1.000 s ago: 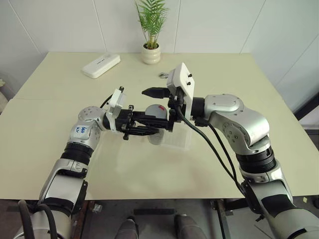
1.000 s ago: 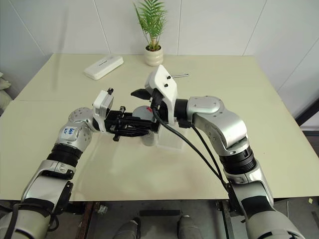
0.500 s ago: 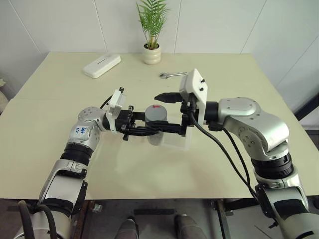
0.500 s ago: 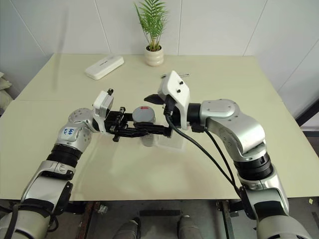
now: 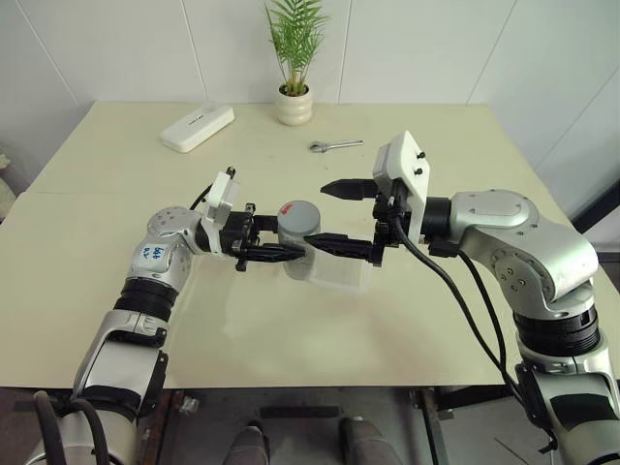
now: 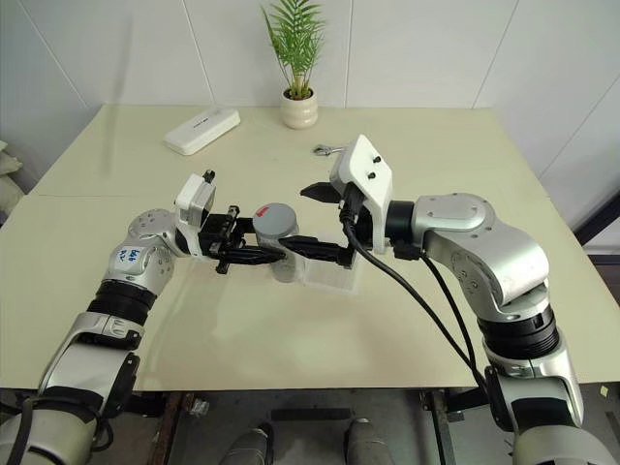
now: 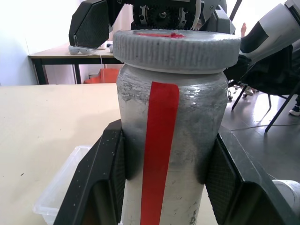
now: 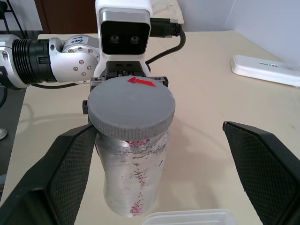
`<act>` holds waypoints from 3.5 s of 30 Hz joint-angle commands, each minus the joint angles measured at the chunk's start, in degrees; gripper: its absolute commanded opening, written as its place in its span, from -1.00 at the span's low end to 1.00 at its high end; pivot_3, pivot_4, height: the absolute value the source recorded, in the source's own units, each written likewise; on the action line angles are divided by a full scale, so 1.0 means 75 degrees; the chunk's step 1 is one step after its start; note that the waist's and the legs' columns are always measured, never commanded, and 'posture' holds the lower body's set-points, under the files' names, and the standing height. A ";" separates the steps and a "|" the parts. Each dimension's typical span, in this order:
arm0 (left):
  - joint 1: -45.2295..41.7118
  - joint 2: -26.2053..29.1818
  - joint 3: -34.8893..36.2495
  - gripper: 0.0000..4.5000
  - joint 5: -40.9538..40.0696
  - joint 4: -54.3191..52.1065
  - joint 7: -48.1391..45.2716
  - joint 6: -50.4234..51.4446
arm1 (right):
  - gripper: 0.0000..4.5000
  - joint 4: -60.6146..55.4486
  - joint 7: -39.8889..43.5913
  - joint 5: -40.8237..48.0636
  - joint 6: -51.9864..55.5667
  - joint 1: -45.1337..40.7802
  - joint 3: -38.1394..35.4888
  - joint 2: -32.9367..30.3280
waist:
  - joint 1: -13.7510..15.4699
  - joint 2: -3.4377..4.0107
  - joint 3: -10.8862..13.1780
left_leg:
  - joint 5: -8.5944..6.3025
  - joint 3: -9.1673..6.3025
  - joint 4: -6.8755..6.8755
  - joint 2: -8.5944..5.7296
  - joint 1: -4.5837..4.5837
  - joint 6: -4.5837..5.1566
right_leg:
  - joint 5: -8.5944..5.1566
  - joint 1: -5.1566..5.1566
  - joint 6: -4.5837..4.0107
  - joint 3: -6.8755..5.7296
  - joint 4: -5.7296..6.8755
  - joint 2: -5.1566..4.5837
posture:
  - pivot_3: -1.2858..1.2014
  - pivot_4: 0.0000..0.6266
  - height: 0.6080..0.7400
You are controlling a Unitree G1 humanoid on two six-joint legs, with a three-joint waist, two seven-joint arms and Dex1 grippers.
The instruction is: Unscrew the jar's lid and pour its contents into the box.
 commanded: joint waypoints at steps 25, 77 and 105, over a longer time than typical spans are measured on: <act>-0.0158 -0.0063 0.0013 -0.17 -0.0141 -0.0143 -0.0849 -0.0248 | 0.99 -0.0617 -0.0517 0.1165 0.0476 -0.0346 -0.0600 0.0185 | -0.0006 0.0000 0.0000 | 0.0000 0.0000 0.0001 0.0000 0.0001 0.0000 | 0.0000 0.0001 -0.0001 0.0001 0.0002 0.0000 | 0.03 -0.52 1.00; -0.0186 -0.0048 0.0021 -0.17 -0.0132 -0.0094 -0.0849 -0.0312 | 0.99 0.0241 -0.0038 0.0040 -0.0309 -0.0552 0.0301 0.0551 | -0.0015 0.0001 0.0000 | 0.0000 -0.0001 0.0001 0.0000 0.0001 0.0000 | 0.0000 -0.0002 0.0000 0.0001 0.0006 0.0001 | 0.03 -0.52 1.00; -0.0214 -0.0055 0.0025 -0.17 -0.0104 -0.0027 -0.0849 -0.0337 | 0.99 -0.0226 0.0107 0.0436 0.0039 -0.0408 0.0124 0.0270 | -0.0014 0.0001 0.0000 | 0.0000 -0.0001 0.0001 0.0000 0.0001 0.0000 | -0.0001 -0.0002 -0.0001 0.0001 0.0006 0.0001 | 0.03 -0.52 1.00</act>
